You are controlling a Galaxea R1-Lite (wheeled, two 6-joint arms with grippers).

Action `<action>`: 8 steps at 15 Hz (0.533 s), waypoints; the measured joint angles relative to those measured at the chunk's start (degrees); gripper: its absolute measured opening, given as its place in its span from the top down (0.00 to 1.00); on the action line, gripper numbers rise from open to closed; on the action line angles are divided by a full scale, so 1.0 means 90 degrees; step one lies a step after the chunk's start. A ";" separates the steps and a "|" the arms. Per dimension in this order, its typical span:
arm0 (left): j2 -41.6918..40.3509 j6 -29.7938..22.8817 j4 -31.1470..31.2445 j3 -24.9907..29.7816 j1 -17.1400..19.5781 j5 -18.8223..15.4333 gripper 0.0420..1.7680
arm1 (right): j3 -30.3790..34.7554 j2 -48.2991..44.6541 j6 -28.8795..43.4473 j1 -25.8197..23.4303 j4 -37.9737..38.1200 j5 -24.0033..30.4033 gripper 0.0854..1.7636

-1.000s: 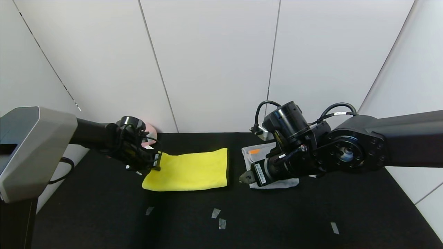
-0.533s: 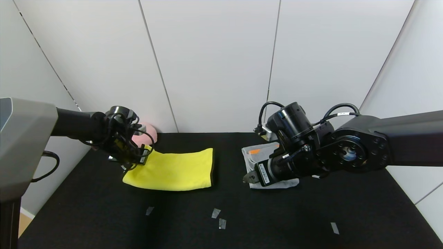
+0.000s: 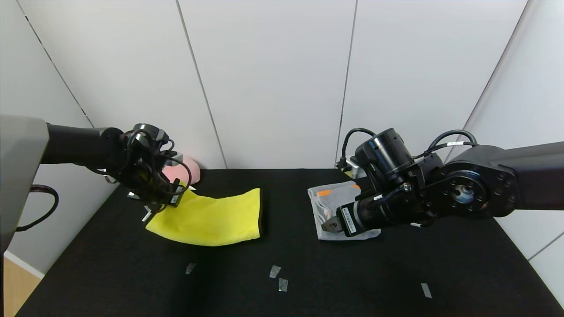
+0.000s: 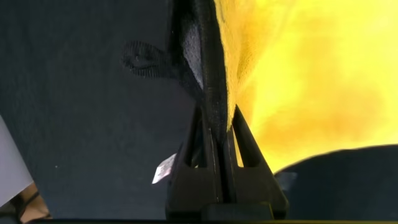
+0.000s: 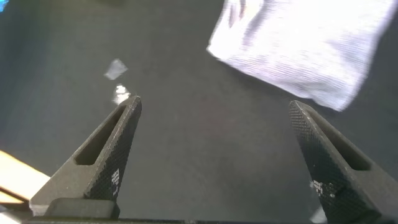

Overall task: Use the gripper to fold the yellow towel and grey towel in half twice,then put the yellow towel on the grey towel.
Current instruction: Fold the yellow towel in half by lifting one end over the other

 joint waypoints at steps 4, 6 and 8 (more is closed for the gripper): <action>-0.0195 -0.0354 0.0237 -0.0175 -0.0466 -0.0042 0.95 | 0.0111 -0.0112 0.0000 -0.0022 0.0000 0.0005 0.04; -0.0205 -0.0654 0.0588 -0.0454 -0.0757 -0.0137 0.95 | 0.0141 -0.0138 0.0003 -0.0019 -0.0003 0.0005 0.04; -0.0171 -0.0882 0.0828 -0.0735 -0.1046 -0.0191 0.95 | 0.0165 -0.0160 -0.0003 -0.0022 -0.0008 0.0003 0.04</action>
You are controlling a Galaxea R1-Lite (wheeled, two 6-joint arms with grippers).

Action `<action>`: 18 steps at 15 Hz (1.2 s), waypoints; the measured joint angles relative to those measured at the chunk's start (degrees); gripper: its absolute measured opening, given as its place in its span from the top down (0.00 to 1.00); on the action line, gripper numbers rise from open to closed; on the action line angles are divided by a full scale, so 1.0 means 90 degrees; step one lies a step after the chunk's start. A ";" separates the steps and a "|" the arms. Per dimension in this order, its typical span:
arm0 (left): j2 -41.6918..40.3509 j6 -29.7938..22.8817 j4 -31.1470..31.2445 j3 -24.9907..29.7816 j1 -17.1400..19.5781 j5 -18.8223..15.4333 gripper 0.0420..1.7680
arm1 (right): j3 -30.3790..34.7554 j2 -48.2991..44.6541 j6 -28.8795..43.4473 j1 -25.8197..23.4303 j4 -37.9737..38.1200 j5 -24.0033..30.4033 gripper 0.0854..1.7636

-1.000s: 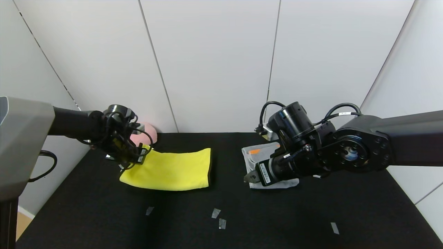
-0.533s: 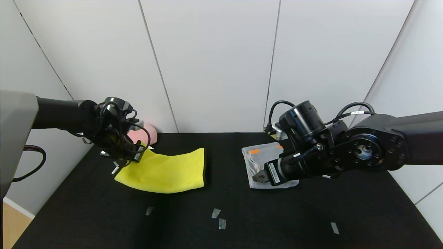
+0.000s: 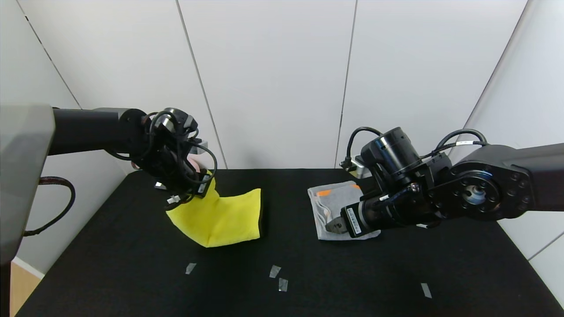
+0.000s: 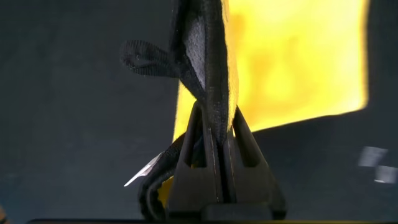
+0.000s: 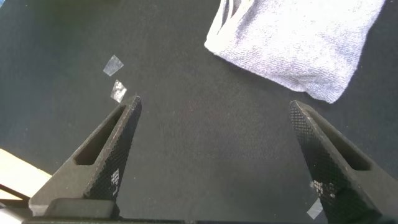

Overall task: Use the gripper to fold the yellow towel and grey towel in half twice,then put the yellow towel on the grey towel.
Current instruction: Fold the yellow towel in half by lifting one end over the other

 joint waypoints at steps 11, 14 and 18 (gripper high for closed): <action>0.0950 -0.0982 -0.0034 -0.0723 -0.0818 -0.0125 0.81 | 0.0206 -0.0020 0.0024 -0.0079 -0.0019 -0.0012 0.03; 0.1020 -0.0985 -0.0034 -0.0745 -0.0821 -0.0280 0.56 | 0.0225 -0.0015 0.0024 -0.0091 -0.0034 -0.0009 0.03; 0.0761 -0.1028 0.0030 -0.0775 -0.0833 -0.0513 0.35 | 0.0230 0.0012 0.0024 -0.0064 -0.0122 -0.0003 0.03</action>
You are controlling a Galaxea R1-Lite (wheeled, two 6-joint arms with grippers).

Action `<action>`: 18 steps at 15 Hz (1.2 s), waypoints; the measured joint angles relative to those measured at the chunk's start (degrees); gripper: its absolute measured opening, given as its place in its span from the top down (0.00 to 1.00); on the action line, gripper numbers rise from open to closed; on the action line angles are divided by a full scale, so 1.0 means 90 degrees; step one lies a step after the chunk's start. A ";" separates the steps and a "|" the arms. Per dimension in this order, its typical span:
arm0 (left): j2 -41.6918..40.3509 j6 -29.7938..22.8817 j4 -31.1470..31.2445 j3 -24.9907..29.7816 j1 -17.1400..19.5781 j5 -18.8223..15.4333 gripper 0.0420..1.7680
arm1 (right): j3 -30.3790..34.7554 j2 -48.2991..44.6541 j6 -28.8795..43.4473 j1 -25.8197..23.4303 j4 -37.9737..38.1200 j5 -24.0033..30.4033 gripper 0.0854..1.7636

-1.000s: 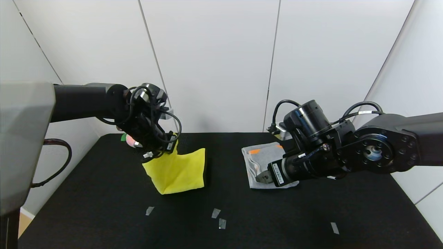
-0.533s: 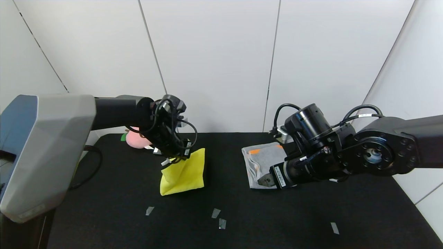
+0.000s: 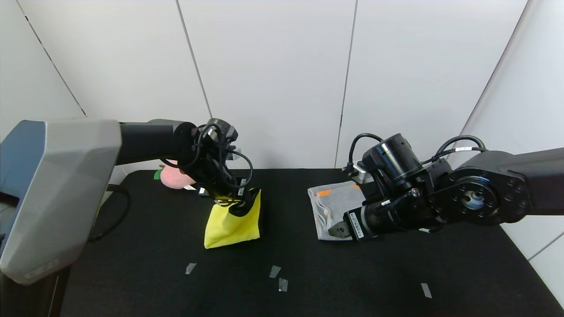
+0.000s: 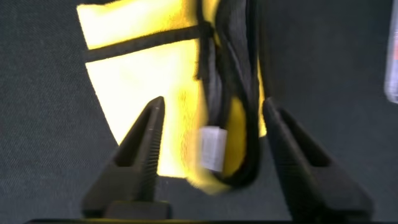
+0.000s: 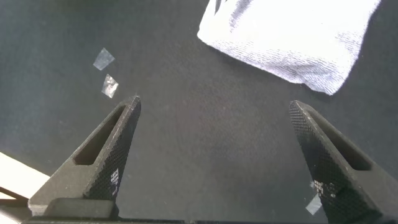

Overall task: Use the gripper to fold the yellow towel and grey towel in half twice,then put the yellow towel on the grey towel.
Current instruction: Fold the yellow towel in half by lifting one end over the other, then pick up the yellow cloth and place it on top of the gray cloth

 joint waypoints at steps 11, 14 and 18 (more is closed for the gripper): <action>-0.0634 0.0049 0.0806 0.0299 0.0840 -0.1307 0.11 | -0.0578 0.0439 0.0310 0.0331 -0.0906 0.0020 0.03; -0.0610 0.0283 0.0737 0.0680 0.1214 -0.1346 0.08 | -0.1360 0.0905 0.0967 0.0490 -0.0916 0.0100 0.03; -0.0516 0.0335 0.0649 0.0989 0.1661 -0.1712 0.06 | -0.2414 0.1655 0.1671 0.0670 -0.0910 0.0551 0.03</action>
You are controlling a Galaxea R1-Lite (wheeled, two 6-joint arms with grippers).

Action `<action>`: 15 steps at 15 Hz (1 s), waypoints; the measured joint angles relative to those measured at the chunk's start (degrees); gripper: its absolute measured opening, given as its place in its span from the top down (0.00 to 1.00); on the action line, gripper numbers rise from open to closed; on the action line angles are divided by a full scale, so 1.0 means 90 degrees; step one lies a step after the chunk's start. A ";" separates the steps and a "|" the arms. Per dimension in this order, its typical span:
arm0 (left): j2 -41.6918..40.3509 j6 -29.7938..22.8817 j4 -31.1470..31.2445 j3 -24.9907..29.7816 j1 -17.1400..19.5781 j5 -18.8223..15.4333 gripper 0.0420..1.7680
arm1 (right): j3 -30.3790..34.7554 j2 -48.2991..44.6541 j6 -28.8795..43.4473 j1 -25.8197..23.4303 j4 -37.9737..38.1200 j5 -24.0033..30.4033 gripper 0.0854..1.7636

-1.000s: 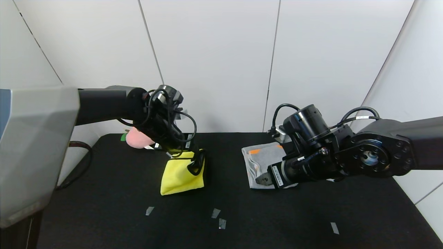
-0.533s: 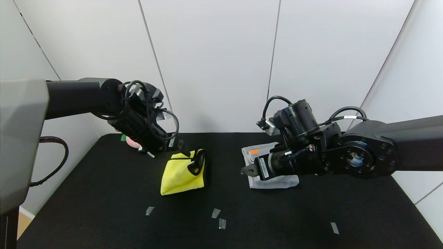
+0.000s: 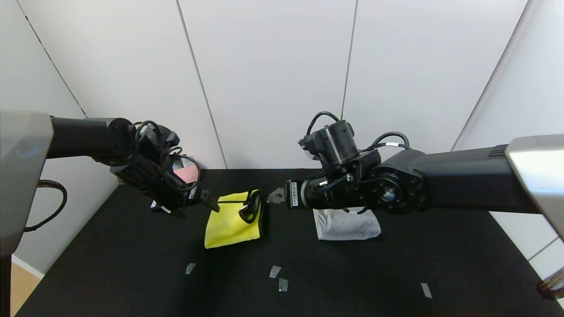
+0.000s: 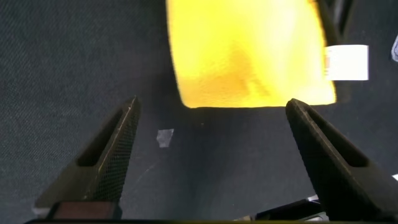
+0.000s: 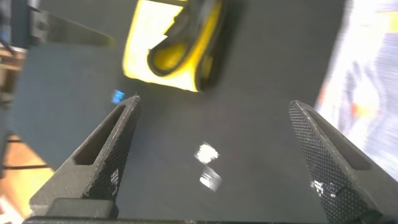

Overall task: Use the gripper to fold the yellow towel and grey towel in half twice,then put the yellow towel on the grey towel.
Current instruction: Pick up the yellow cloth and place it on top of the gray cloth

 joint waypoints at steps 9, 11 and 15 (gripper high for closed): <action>0.0486 -0.0382 -0.0351 0.0157 0.0429 -0.0669 0.04 | -0.1304 0.1571 0.0199 0.0324 -0.0653 0.0131 0.03; 0.0551 -0.0494 -0.0515 0.0245 0.0424 -0.0672 0.04 | -0.1317 0.1803 0.0199 0.0343 -0.1023 0.0154 0.03; 0.0562 -0.0507 -0.0600 0.0413 0.0326 -0.0662 0.04 | -0.1333 0.2211 0.0165 0.0417 -0.1631 0.0115 0.03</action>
